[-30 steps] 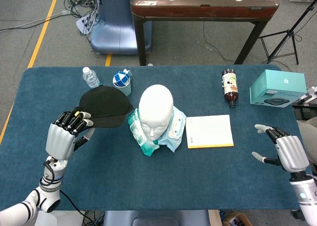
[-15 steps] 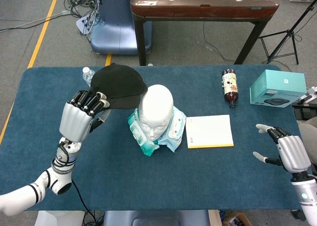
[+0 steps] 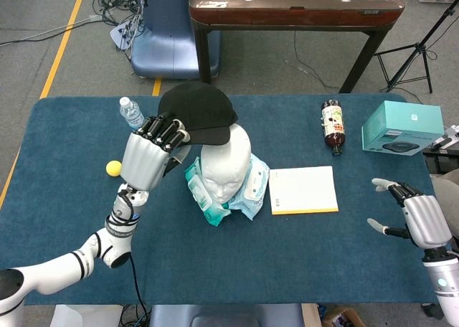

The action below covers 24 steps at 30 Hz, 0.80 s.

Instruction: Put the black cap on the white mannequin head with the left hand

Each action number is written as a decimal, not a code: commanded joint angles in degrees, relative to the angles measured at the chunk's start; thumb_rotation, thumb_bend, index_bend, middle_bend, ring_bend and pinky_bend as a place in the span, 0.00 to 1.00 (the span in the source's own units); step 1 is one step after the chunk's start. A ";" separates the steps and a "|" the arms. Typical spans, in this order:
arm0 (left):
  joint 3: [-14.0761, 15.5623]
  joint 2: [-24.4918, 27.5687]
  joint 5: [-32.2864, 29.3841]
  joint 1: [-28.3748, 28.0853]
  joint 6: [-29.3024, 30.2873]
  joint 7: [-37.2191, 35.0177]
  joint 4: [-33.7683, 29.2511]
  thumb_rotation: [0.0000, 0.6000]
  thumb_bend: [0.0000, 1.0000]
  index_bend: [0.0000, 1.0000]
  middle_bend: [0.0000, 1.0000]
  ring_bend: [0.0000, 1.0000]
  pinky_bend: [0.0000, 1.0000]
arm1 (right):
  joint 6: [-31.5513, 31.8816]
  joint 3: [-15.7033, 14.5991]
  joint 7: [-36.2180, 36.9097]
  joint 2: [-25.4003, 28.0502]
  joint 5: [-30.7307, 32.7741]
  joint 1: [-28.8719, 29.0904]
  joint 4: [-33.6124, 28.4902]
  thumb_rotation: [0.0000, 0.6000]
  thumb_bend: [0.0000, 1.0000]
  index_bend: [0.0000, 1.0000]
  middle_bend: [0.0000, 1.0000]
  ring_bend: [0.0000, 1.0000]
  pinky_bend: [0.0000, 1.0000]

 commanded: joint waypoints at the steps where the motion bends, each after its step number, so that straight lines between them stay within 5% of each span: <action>1: 0.66 -1.81 0.29 -1.50 -0.53 1.67 -0.12 1.00 0.39 0.82 0.54 0.34 0.49 | 0.15 0.00 0.05 0.03 -0.07 -0.05 -0.03 1.00 0.00 0.26 0.38 0.34 0.48; 5: 1.26 -5.05 0.60 -2.22 1.08 5.90 0.17 1.00 0.39 0.82 0.54 0.35 0.49 | 0.38 0.03 0.36 0.20 -0.12 -0.16 -0.07 1.00 0.00 0.26 0.38 0.34 0.48; 24: 14.61 -8.66 6.75 5.11 4.72 10.96 -6.79 1.00 0.39 0.82 0.55 0.35 0.49 | 0.23 0.21 0.16 0.17 0.23 -0.18 -0.09 1.00 0.00 0.26 0.38 0.34 0.48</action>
